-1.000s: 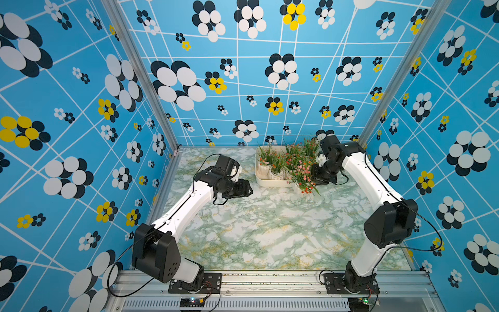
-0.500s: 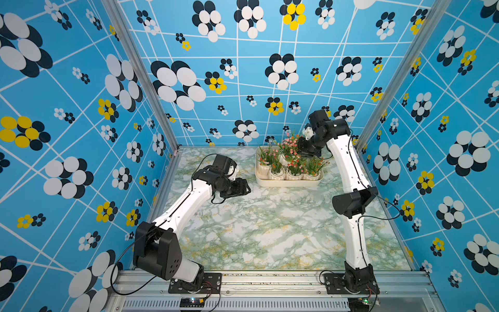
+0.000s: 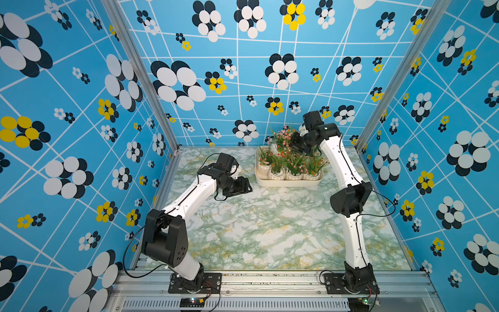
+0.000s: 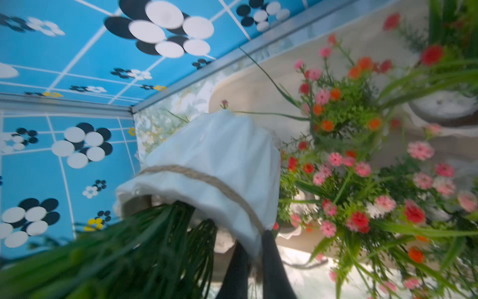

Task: Put the potted gypsophila into the storage box
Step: Adjust the baby's breath potted plant in the storage box.

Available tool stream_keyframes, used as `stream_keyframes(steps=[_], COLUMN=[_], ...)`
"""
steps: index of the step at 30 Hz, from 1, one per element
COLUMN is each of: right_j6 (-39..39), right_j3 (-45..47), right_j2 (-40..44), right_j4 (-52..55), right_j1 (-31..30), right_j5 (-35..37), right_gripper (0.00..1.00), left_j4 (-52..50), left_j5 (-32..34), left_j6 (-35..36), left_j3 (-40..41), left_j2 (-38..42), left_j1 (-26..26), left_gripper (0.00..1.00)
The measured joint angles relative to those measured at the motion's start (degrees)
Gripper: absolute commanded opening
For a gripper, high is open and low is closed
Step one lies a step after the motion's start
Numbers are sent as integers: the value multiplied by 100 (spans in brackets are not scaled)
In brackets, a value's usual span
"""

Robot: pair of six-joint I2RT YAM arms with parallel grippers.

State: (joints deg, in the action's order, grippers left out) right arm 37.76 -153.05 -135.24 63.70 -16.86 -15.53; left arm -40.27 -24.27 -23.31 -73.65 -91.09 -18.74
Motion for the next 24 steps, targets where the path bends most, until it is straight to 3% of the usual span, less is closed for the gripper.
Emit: stream_keyframes(steps=[13, 24], right_j6=[1263, 1617], right_j3=[1550, 2072], right_j2=[48, 142], right_j4=[-1773, -2059], right_j1=[-2, -39], right_j5=[420, 737], right_gripper=[0, 0], left_j4=[4, 7], left_j5=[-46, -105], left_j6=[22, 20], left_j3=[-15, -15], left_j2=[0, 0], left_j1=[81, 111], left_gripper=[71, 71])
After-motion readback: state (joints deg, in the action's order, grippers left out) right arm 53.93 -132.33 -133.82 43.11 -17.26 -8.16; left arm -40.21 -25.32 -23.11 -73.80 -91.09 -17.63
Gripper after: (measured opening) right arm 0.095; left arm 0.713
